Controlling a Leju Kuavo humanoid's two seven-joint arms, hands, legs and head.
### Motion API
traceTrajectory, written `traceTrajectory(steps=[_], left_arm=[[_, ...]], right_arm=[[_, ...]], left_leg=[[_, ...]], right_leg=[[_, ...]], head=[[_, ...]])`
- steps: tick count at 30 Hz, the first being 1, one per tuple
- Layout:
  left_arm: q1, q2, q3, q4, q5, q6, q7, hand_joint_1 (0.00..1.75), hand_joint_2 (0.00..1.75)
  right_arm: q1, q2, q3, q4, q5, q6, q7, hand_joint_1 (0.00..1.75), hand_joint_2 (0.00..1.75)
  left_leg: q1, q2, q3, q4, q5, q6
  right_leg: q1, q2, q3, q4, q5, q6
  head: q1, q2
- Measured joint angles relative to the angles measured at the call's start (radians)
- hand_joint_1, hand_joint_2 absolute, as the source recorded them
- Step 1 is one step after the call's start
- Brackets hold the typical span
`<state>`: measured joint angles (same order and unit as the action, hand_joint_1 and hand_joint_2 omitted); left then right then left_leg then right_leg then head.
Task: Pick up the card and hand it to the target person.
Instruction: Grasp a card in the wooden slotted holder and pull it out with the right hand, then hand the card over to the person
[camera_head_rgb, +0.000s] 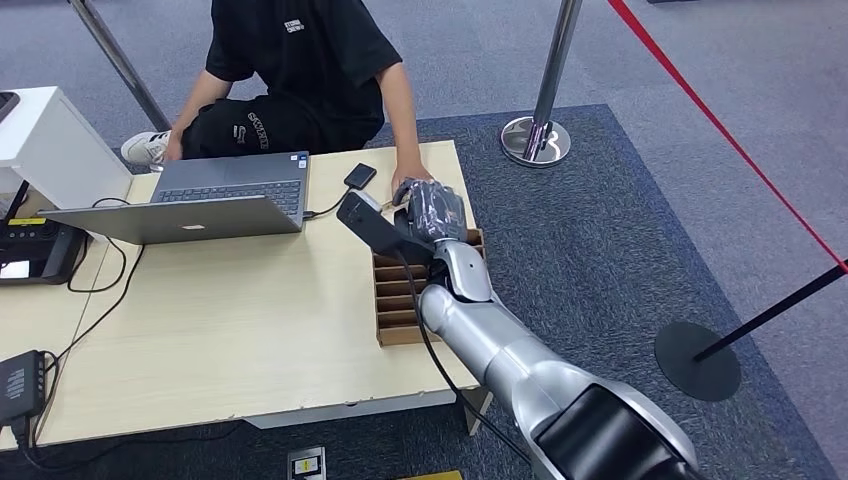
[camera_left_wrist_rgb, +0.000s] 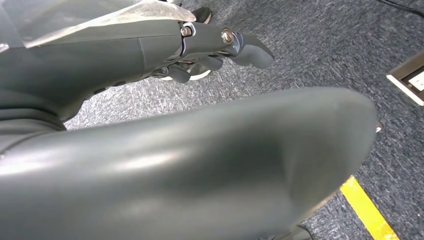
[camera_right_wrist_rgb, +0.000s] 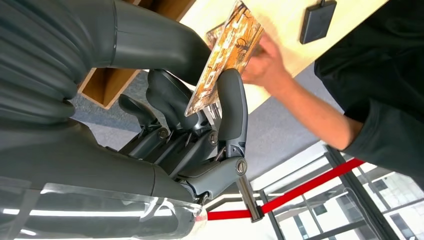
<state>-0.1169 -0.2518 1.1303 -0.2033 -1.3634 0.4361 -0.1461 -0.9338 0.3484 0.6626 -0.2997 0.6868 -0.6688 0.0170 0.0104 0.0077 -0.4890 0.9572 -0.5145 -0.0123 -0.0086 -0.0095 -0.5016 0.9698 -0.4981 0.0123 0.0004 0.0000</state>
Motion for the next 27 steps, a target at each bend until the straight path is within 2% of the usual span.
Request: traceTrajectory(steps=[16,21,23,25,27], left_arm=[[-0.004,0.0,0.0,0.0,-0.003,-0.002,0.007,0.0,0.0],[-0.005,0.001,0.0,0.0,-0.004,-0.004,0.009,0.0,0.0],[-0.005,0.001,0.0,0.0,-0.004,-0.004,0.009,0.0,0.0],[-0.005,0.001,0.0,0.0,-0.004,-0.004,0.009,0.0,0.0],[-0.005,0.001,0.0,0.0,-0.004,-0.004,0.009,0.0,0.0]], right_arm=[[0.0,-0.006,-0.052,0.008,0.037,-0.011,-0.007,1.54,1.75],[0.0,-0.008,-0.057,0.01,0.05,-0.011,-0.005,1.37,1.75],[0.0,-0.008,-0.061,0.012,0.057,-0.01,-0.002,1.02,1.75],[0.001,-0.008,-0.063,0.014,0.06,-0.01,0.0,0.4,1.75],[0.001,-0.008,-0.064,0.015,0.064,-0.01,0.002,0.04,1.75]], left_leg=[[0.0,0.0,0.0,0.0,0.0,0.0],[0.0,0.0,0.0,0.0,0.0,0.0],[0.0,0.0,0.0,0.0,0.0,0.0],[0.0,0.0,0.0,0.0,0.0,0.0],[0.0,0.0,0.0,0.0,0.0,0.0]], right_leg=[[0.0,0.0,0.0,0.0,0.0,0.0],[0.0,0.0,0.0,0.0,0.0,0.0],[0.0,0.0,0.0,0.0,0.0,0.0],[0.0,0.0,0.0,0.0,0.0,0.0],[0.0,0.0,0.0,0.0,0.0,0.0]], head=[[0.0,0.0],[0.0,0.0],[0.0,0.0],[0.0,0.0],[0.0,0.0]])
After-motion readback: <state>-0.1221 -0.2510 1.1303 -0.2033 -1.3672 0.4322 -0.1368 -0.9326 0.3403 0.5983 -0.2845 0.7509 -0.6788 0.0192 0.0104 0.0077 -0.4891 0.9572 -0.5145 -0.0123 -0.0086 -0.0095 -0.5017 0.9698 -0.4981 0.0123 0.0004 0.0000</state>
